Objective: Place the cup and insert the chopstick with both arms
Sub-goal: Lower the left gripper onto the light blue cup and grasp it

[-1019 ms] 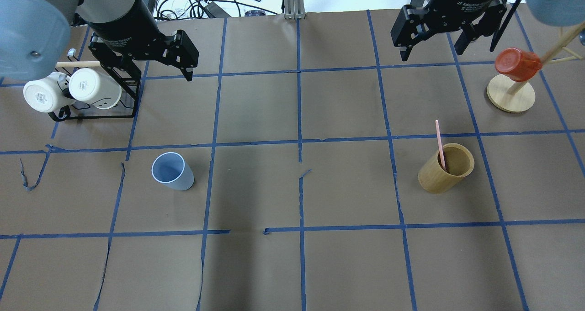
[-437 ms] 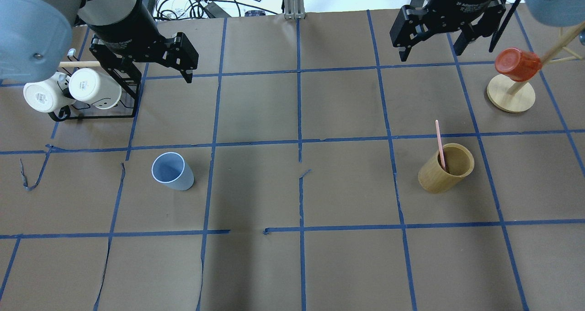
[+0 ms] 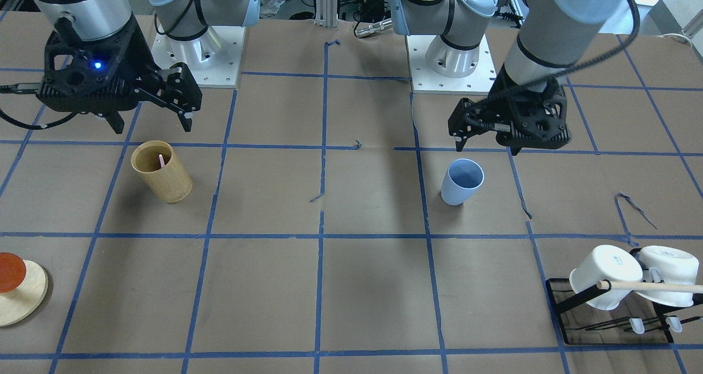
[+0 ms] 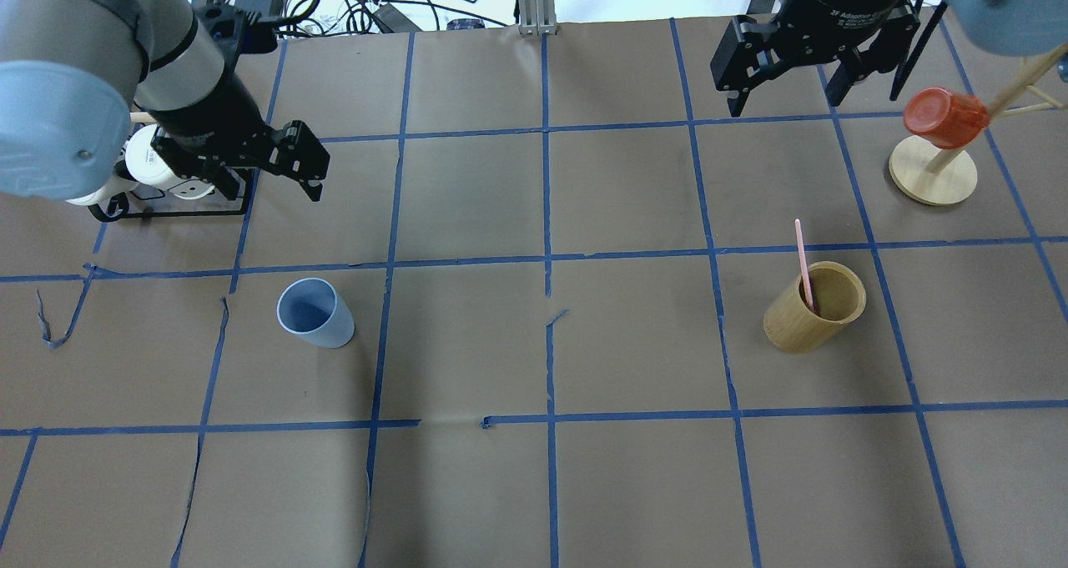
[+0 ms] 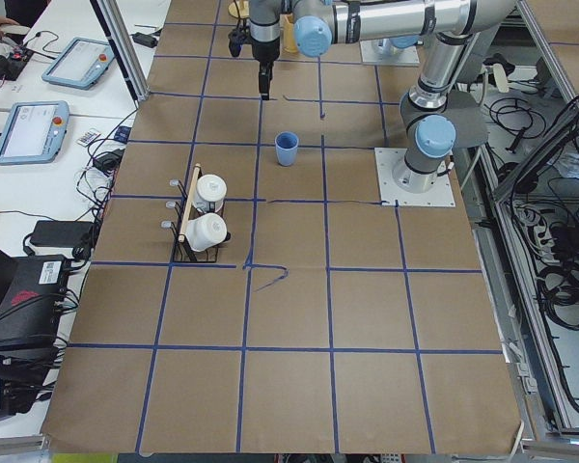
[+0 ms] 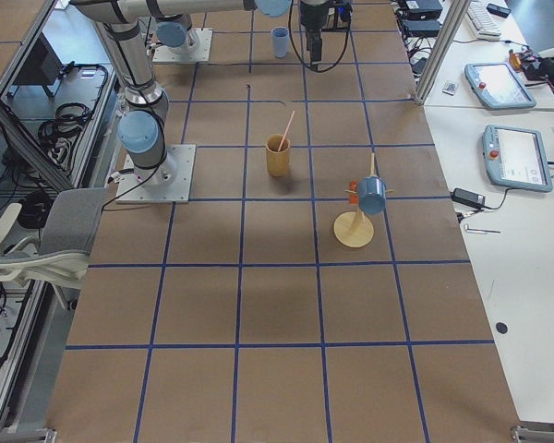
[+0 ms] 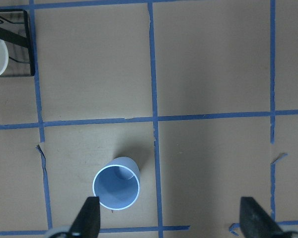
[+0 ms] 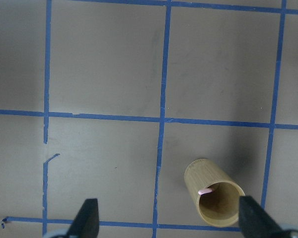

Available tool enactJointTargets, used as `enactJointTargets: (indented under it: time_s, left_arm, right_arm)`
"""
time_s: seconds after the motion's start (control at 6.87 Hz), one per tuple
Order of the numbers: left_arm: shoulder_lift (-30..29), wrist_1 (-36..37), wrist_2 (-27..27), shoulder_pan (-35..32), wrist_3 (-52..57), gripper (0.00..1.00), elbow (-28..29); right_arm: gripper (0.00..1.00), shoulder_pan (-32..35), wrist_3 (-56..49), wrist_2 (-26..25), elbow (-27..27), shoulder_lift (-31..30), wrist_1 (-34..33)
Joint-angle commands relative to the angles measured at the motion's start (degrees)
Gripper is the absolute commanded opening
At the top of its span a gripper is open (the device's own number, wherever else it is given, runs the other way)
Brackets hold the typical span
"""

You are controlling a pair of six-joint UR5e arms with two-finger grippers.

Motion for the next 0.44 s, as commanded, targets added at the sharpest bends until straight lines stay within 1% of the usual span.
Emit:
enactJointTargets:
  time_s: [0.0,0.15,0.29]
  left_arm:
    - [-1.1,14.0,-0.9,4.3,5.7,1.0,-12.4]
    - [-3.2,15.0,-1.3,4.7,6.8,1.0,-13.0]
    - [-4.4,14.4,-1.2,4.9,7.2,1.0,-14.8]
  right_arm:
    - [1.0,0.0,0.0,0.0,0.3,0.0,-0.1]
    - [1.0,0.0,0.0,0.0,0.3,0.0,-0.1]
    - [1.0,0.0,0.0,-0.1,0.3,0.0,-0.1]
